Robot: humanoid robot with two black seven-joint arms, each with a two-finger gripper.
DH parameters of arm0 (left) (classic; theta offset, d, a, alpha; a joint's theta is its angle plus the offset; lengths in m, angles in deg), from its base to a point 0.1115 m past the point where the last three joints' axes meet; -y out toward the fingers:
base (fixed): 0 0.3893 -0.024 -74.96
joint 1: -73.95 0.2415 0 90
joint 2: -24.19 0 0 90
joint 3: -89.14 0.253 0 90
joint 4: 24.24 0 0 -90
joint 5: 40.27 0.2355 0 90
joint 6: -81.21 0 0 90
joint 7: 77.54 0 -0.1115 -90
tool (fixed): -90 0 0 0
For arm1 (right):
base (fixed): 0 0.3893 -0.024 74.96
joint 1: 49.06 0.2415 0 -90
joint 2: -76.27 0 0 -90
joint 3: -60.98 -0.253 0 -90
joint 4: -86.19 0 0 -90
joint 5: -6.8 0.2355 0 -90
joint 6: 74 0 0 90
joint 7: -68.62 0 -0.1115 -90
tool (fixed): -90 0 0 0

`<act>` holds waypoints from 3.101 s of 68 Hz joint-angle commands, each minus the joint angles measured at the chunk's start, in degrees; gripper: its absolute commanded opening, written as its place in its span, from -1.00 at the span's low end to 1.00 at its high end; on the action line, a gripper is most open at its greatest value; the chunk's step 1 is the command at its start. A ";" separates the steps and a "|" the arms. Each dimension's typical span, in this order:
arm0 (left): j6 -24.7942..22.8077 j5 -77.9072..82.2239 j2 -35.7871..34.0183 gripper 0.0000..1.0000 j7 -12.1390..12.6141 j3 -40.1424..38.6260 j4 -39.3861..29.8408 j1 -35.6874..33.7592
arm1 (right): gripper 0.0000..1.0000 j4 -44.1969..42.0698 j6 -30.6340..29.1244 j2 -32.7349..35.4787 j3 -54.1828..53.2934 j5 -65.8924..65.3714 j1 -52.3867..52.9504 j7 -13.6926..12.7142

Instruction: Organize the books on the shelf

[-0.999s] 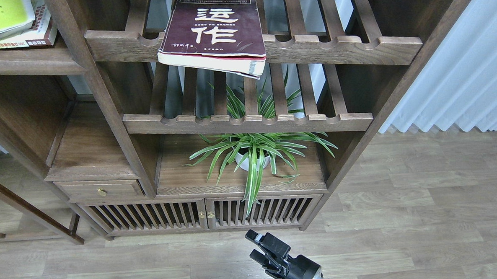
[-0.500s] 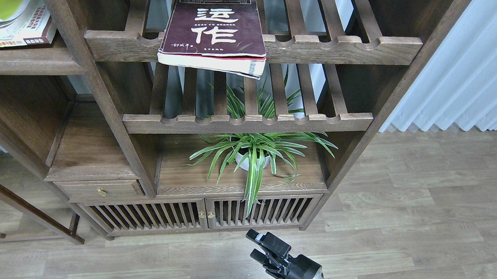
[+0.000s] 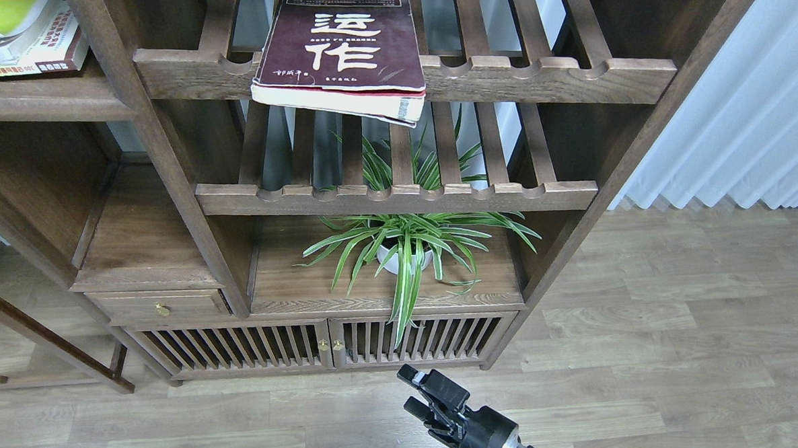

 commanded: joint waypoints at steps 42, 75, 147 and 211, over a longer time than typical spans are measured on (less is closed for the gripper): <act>0.00 -19.27 25.22 0.97 -2.34 0.45 3.57 37.57 | 0.99 7.84 0.00 0.00 -2.55 1.65 2.28 0.00; 0.00 -18.48 52.66 0.97 -1.99 -11.33 17.37 53.83 | 0.99 28.49 10.06 0.00 -10.28 1.56 7.38 0.00; 0.00 -18.75 54.68 1.00 -2.17 -10.89 25.55 58.58 | 0.99 44.50 33.10 0.00 -10.81 -9.33 25.66 8.22; 0.00 -18.57 55.03 1.00 -2.17 -10.37 28.63 59.55 | 0.96 38.44 44.43 0.00 -8.09 -12.41 35.77 9.45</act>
